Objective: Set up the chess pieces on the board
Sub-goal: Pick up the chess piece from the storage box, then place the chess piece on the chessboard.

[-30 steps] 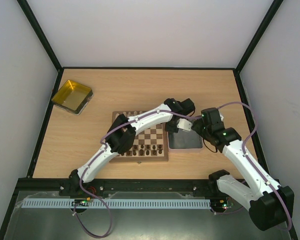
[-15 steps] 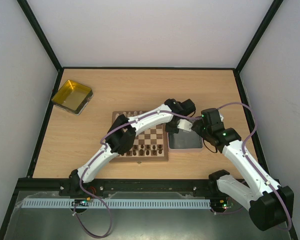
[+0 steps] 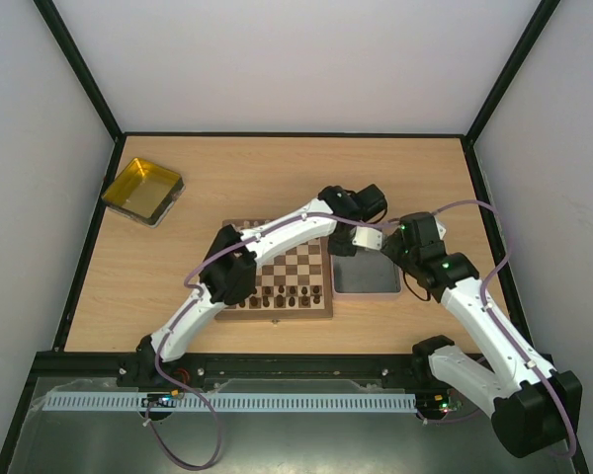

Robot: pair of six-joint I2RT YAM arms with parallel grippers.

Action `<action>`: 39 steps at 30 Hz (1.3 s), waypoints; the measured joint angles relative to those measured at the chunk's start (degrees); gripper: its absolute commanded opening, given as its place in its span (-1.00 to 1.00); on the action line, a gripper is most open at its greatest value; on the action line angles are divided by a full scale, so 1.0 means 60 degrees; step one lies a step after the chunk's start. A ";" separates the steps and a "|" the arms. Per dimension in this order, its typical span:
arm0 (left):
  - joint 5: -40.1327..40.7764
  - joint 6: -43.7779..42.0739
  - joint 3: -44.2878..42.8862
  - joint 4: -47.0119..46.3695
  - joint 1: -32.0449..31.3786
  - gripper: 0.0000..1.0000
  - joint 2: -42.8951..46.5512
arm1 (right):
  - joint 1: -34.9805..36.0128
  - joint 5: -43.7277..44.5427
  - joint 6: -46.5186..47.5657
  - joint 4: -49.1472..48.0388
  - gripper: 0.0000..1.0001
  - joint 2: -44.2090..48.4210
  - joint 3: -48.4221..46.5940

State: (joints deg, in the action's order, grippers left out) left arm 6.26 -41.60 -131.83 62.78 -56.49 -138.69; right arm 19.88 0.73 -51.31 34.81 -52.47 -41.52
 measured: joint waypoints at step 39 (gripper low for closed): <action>-0.0790 0.1942 1.0794 0.0809 0.3377 -0.95 1.1697 | -0.0007 -0.0885 0.0299 -0.0761 0.07 0.0441 0.0743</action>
State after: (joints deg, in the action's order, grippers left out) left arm 1.52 -29.95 -67.07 67.64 -36.23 -68.51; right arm 19.84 -4.58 -49.52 30.24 -49.82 -37.06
